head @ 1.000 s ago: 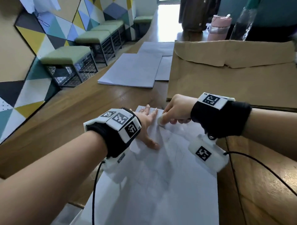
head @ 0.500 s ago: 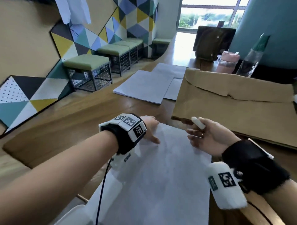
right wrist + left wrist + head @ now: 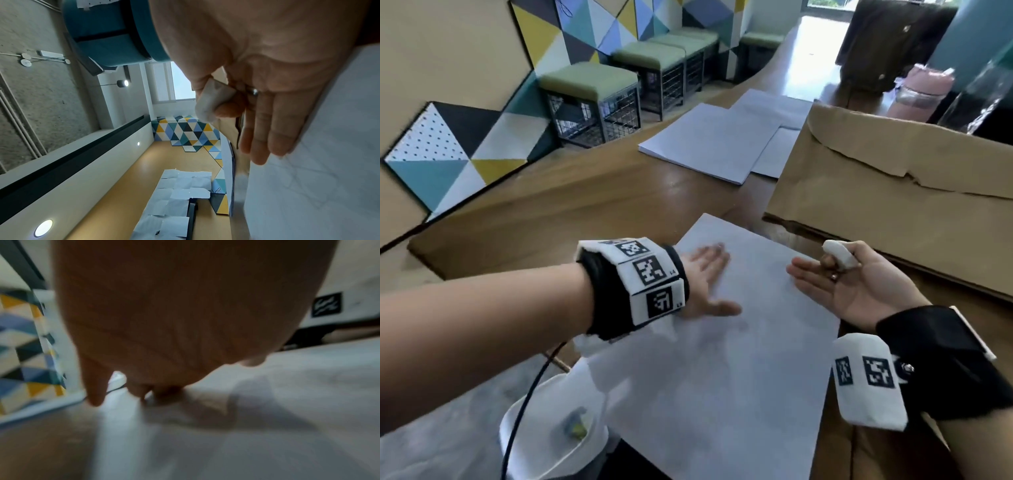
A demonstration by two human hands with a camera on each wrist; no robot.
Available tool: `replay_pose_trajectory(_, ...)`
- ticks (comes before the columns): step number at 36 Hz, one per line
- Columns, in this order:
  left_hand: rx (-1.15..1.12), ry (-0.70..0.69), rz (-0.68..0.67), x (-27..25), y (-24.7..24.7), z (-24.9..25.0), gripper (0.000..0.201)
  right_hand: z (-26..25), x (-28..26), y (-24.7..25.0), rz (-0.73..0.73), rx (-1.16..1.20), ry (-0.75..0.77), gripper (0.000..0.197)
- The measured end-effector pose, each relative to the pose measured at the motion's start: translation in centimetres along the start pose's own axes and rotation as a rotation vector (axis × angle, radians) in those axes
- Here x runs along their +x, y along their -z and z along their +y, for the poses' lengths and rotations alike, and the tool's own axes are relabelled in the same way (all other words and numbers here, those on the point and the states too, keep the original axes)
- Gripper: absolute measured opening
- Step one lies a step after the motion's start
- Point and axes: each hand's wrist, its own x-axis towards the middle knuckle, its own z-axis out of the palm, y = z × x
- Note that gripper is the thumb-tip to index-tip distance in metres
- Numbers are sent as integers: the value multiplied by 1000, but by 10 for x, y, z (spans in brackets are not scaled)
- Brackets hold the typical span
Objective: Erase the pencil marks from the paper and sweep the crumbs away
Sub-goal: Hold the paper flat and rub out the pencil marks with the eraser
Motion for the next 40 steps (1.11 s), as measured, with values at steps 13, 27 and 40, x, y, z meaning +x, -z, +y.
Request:
replay_pose_trajectory(13,-27,-343,-78,-6,-5,31,71,1,5,5,-26,-26,17,46)
replay_pose_trajectory(27,-54,70,120,-17,0,-27,84,0,4,1,10,-45,22,24)
replay_pose_trajectory(40,-52,69,110,16,18,-6,83,1,3,4,-17,-47,31,37)
